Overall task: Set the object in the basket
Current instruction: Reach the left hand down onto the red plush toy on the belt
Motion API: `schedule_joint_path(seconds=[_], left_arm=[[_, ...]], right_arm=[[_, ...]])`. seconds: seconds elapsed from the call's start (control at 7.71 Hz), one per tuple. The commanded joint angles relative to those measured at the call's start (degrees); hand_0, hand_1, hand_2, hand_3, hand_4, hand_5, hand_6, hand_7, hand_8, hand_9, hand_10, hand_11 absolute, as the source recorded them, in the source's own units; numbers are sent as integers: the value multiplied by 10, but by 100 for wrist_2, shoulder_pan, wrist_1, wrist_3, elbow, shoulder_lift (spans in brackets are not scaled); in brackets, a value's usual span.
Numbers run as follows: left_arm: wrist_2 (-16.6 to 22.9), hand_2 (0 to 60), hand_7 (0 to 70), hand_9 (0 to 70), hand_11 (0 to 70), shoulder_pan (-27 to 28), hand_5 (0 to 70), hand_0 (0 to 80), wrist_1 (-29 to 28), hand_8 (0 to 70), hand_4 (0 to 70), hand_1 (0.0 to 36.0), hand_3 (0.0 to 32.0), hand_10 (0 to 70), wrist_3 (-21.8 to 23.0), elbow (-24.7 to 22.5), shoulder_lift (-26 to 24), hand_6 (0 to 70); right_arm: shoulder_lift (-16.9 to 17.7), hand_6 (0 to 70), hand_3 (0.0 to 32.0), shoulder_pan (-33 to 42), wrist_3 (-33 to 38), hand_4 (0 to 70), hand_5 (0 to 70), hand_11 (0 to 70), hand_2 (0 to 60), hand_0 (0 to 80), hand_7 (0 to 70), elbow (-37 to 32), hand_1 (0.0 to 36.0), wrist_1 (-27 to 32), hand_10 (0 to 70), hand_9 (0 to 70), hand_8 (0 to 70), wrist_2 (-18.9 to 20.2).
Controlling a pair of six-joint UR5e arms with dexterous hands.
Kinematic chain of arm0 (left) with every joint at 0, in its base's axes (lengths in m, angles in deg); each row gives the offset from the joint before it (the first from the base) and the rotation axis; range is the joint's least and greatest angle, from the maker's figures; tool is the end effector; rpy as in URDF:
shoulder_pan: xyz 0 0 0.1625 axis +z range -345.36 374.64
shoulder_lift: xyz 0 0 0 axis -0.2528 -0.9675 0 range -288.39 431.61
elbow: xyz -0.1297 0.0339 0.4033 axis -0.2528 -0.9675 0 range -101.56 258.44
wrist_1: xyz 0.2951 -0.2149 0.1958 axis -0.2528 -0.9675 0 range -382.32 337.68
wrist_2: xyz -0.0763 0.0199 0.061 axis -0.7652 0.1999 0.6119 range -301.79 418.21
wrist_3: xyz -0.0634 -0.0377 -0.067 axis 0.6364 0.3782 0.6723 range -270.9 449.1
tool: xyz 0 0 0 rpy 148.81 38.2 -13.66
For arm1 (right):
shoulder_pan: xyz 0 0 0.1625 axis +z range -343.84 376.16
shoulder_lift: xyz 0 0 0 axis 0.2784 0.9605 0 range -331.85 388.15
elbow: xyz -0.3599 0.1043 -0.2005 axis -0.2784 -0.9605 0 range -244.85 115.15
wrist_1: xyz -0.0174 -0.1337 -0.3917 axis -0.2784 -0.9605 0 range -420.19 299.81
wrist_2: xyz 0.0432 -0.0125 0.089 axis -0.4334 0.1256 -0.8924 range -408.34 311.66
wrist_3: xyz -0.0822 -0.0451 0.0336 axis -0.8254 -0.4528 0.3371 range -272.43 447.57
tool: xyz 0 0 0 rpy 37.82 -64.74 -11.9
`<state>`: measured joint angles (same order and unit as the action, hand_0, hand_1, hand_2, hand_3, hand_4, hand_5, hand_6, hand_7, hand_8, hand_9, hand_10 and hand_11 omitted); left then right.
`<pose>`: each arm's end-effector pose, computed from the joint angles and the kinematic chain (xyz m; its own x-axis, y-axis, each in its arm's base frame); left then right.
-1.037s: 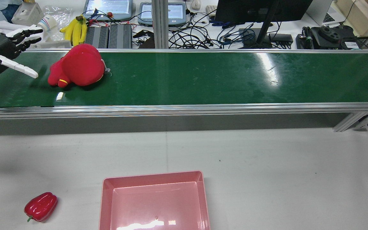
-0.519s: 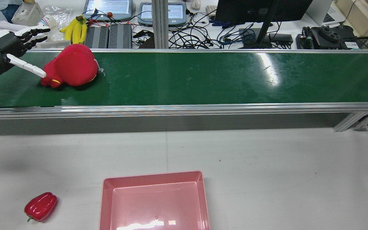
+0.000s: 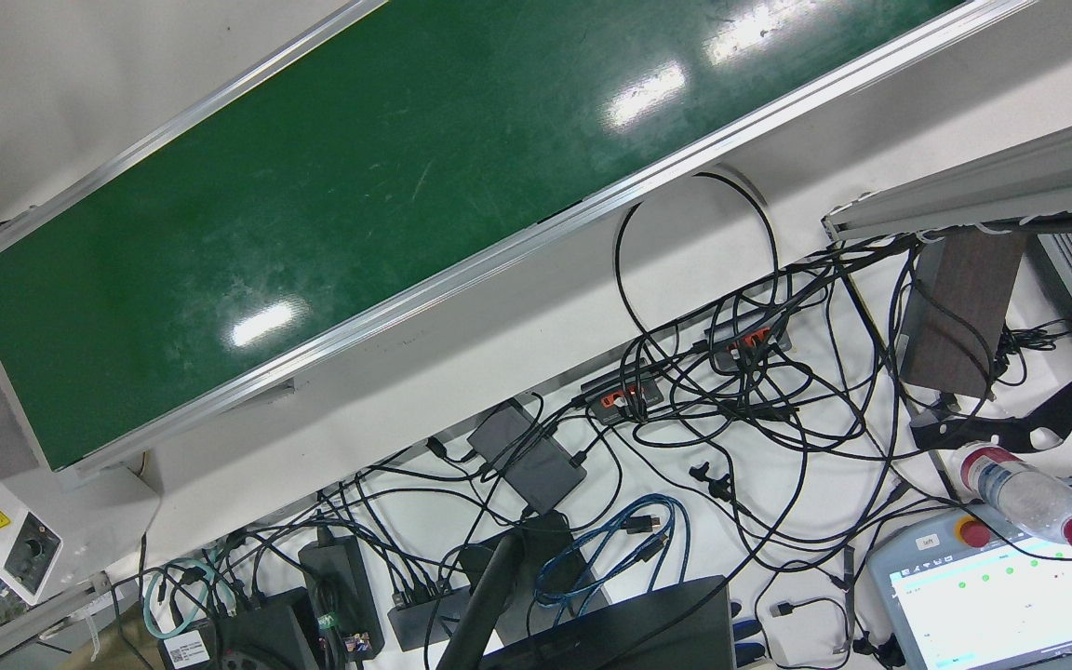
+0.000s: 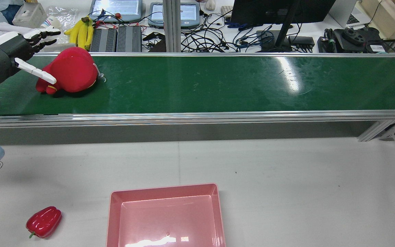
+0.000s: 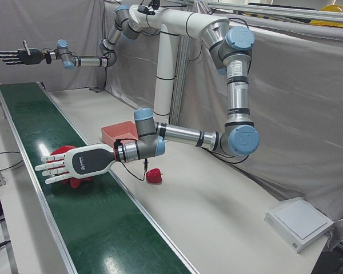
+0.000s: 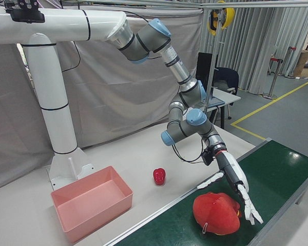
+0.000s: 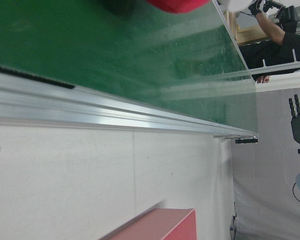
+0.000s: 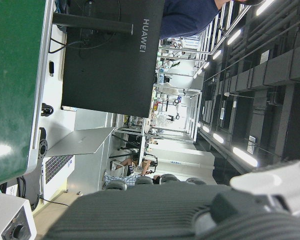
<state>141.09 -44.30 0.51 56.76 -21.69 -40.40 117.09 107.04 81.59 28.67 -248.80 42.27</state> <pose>0.1874 -0.5935 0.4302 -0.8162 -0.2698 -0.5109 0.4179 0.3349 -0.8445 0.1397 -0.4891 0.6626 -0.9947 0.0026 0.1030 -0.1030 -0.0704 -0.9922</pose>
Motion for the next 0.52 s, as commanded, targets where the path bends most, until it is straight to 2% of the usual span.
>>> schedule_joint_path(seconds=[0.0,0.13,0.26,0.39], left_arm=[[0,0,27,116,0,93,186,688,46,70,88,214,0,0,-107,10,-5,22],[0,0,36,147,0,93,206,675,55,93,95,213,0,0,-107,19,-5,28],[0,0,52,185,8,93,256,661,98,120,122,218,0,0,-115,19,-5,39],[0,0,110,284,132,93,404,653,194,189,265,224,0,75,-107,19,-22,69]], right_arm=[[0,0,0,0,0,0,0,0,0,0,0,0,0,0,0,0,0,0],[0,0,0,0,0,0,0,0,0,0,0,0,0,0,0,0,0,0],[0,0,0,0,0,0,0,0,0,0,0,0,0,0,0,0,0,0],[0,0,0,0,0,0,0,0,0,0,0,0,0,0,0,0,0,0]])
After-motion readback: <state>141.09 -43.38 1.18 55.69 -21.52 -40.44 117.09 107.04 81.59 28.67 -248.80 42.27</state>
